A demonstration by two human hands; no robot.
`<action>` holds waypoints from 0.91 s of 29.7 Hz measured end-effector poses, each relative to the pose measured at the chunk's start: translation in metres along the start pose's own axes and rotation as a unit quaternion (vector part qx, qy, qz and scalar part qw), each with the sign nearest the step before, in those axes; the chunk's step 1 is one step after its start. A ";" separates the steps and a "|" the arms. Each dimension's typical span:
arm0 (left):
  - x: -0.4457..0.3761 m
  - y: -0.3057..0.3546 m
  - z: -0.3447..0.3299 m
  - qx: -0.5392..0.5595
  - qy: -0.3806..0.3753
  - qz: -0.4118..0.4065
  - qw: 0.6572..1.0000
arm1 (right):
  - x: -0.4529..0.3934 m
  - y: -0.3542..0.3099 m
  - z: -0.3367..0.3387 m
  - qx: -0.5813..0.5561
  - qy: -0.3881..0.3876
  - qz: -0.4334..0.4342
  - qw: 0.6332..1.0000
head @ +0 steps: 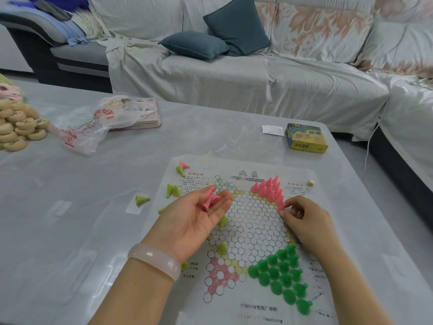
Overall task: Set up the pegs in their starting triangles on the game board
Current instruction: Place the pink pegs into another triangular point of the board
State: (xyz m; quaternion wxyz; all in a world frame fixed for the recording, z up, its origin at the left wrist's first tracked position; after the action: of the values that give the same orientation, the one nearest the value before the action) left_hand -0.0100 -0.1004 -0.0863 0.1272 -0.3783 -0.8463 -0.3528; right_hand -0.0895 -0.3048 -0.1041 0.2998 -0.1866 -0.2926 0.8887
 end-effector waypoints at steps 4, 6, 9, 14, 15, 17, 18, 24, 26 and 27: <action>-0.001 -0.002 -0.001 -0.062 -0.010 -0.024 0.998 | 0.002 -0.002 0.008 -0.072 0.022 -0.024 0.997; -0.002 -0.003 -0.001 -0.094 -0.003 -0.039 0.995 | 0.001 -0.013 0.023 -0.083 0.079 -0.006 0.993; -0.002 -0.004 -0.005 -0.131 0.003 -0.057 0.990 | 0.007 -0.044 0.036 -0.151 0.113 0.029 0.982; -0.001 -0.013 -0.011 -0.215 0.009 -0.087 0.973 | 0.024 -0.089 0.004 -0.135 -0.013 0.108 0.985; -0.001 -0.014 -0.012 -0.238 0.008 -0.094 0.967 | 0.026 -0.092 -0.001 -0.134 -0.025 0.108 0.985; 0.000 -0.017 -0.014 -0.286 0.010 -0.120 0.951 | 0.027 -0.095 -0.009 -0.156 -0.044 0.079 0.984; -0.001 -0.017 -0.014 -0.313 0.015 -0.139 0.939 | 0.026 -0.095 -0.013 -0.170 -0.052 0.058 0.982; -0.004 -0.013 -0.011 -0.437 0.065 -0.256 0.860 | 0.025 -0.089 -0.027 -0.233 -0.060 -0.035 0.970; 0.000 -0.009 -0.013 -0.494 0.078 -0.318 0.806 | 0.026 -0.087 -0.029 -0.276 -0.078 -0.069 0.955; 0.003 -0.008 -0.015 -0.518 0.078 -0.345 0.778 | 0.027 -0.086 -0.030 -0.298 -0.089 -0.085 0.947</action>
State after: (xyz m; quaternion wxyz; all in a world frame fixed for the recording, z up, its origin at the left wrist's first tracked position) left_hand -0.0185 -0.1126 -0.0781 -0.1528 -0.0405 -0.5967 -0.7867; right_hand -0.0586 -0.2193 -0.0767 0.2774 -0.1616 -0.5843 0.7453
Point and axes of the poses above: each hand's wrist, its own x-axis away from the middle knuckle, its own z-axis out of the back of the hand, y = z × x, the point moved 6 cm from there along -x, towards the middle knuckle, and after that the axes turned 6 degrees about y, right-handed, at the moved point
